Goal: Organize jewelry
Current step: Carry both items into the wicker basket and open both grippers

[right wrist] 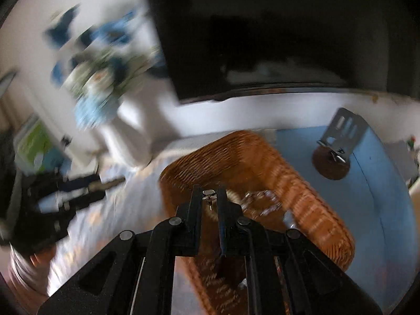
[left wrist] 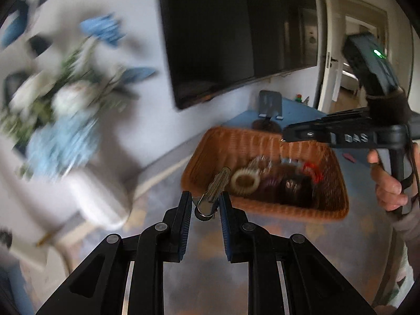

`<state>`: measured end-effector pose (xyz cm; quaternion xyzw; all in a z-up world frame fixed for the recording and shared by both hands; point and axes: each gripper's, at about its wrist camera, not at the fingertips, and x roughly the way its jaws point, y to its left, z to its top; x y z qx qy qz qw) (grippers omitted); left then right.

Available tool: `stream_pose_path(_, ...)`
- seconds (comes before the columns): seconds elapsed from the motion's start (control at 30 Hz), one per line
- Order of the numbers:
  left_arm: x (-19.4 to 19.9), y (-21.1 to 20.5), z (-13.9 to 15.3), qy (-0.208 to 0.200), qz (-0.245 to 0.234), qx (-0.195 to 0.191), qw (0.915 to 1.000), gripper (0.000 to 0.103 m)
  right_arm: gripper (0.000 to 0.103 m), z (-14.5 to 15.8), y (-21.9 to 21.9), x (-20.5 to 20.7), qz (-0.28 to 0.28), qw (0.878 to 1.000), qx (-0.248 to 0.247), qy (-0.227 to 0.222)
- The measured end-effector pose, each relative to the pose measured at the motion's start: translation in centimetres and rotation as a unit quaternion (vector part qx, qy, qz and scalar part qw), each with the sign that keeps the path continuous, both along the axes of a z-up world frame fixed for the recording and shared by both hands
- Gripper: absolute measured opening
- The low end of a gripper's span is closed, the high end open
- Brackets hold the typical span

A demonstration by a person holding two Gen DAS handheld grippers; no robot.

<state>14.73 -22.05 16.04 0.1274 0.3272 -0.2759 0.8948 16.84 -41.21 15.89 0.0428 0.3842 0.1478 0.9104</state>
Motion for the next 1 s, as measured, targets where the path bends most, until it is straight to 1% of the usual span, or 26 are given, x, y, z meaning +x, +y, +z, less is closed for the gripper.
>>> stream_pose_path(0.07, 1.5, -1.9, -0.5, 0.009, -0.009, 0.003, 0.9999, 0.022, 0.012, -0.7, -1.2, 2.3, -0.020, 0.999, 0.020, 0.023)
stream_pose_path(0.1, 2.4, -2.9, -1.0, 0.009, -0.011, 0.009, 0.9999, 0.022, 0.012, -1.5, -1.7, 3.7, -0.028, 0.998, 0.031, 0.044)
stream_pose_path(0.13, 3.1, -3.4, -1.5, 0.013, -0.012, 0.010, 0.9998, 0.022, 0.012, -2.1, -1.9, 4.5, -0.030, 0.997, 0.039, 0.056)
stream_pose_path(0.2, 5.4, -4.8, -3.0, 0.038, -0.015, 0.004, 0.9992, 0.022, 0.012, -3.5, -2.3, 6.7, -0.038, 0.994, 0.061, 0.081)
stream_pose_path(0.23, 6.1, -5.1, -3.4, 0.045, -0.014, 0.003, 0.9989, 0.022, 0.012, -4.0, -2.4, 7.4, -0.042, 0.993, 0.062, 0.088)
stream_pose_path(0.3, 7.9, -5.8, -4.8, 0.064, -0.014, -0.003, 0.9978, 0.022, 0.012, -4.8, -2.3, 8.5, -0.048, 0.992, 0.056, 0.102)
stream_pose_path(0.4, 9.1, -6.4, -6.3, 0.077, -0.013, -0.002, 0.9969, 0.022, 0.012, -6.1, -1.7, 10.0, -0.060, 0.990, 0.024, 0.123)
stream_pose_path(0.47, 9.6, -7.0, -6.9, 0.079, -0.015, 0.003, 0.9968, 0.022, 0.012, -6.9, -1.3, 10.9, -0.063, 0.989, 0.008, 0.135)
stream_pose_path(0.6, 9.9, -7.5, -7.9, 0.079, -0.017, 0.007, 0.9967, 0.022, 0.012, -7.6, -0.2, 11.8, -0.067, 0.988, -0.031, 0.135)
stream_pose_path(0.67, 10.0, -7.6, -8.2, 0.082, -0.016, 0.006, 0.9965, 0.022, 0.013, -7.8, 0.2, 12.1, -0.066, 0.988, -0.039, 0.135)
stream_pose_path(0.73, 9.9, -7.5, -8.2, 0.080, -0.020, 0.004, 0.9966, 0.023, 0.013, -7.7, 0.5, 12.0, -0.067, 0.989, -0.047, 0.121)
stream_pose_path(0.8, 9.5, -6.8, -7.7, 0.087, -0.025, -0.010, 0.9958, 0.024, 0.014, -7.1, 1.0, 11.6, -0.068, 0.990, -0.066, 0.101)
stream_pose_path(0.83, 9.6, -6.5, -7.6, 0.095, -0.027, -0.019, 0.9949, 0.026, 0.015, -6.8, 0.9, 11.4, -0.071, 0.990, -0.069, 0.097)
stream_pose_path(0.87, 9.5, -6.2, -7.3, 0.102, -0.026, -0.027, 0.9941, 0.037, 0.018, -6.6, 0.7, 11.2, -0.072, 0.991, -0.065, 0.096)
stream_pose_path(0.9, 9.3, -5.6, -6.8, 0.104, -0.021, -0.037, 0.9937, 0.045, 0.022, -6.2, 0.5, 10.8, -0.071, 0.992, -0.053, 0.096)
stream_pose_path(0.93, 9.0, -5.1, -6.4, 0.101, -0.018, -0.043, 0.9937, 0.047, 0.025, -5.9, 0.2, 10.4, -0.070, 0.992, -0.044, 0.095)
stream_pose_path(1.0, 7.9, -3.9, -4.9, 0.095, -0.015, -0.055, 0.9939, 0.048, 0.026, -5.0, -0.1, 9.5, -0.073, 0.992, -0.038, 0.093)
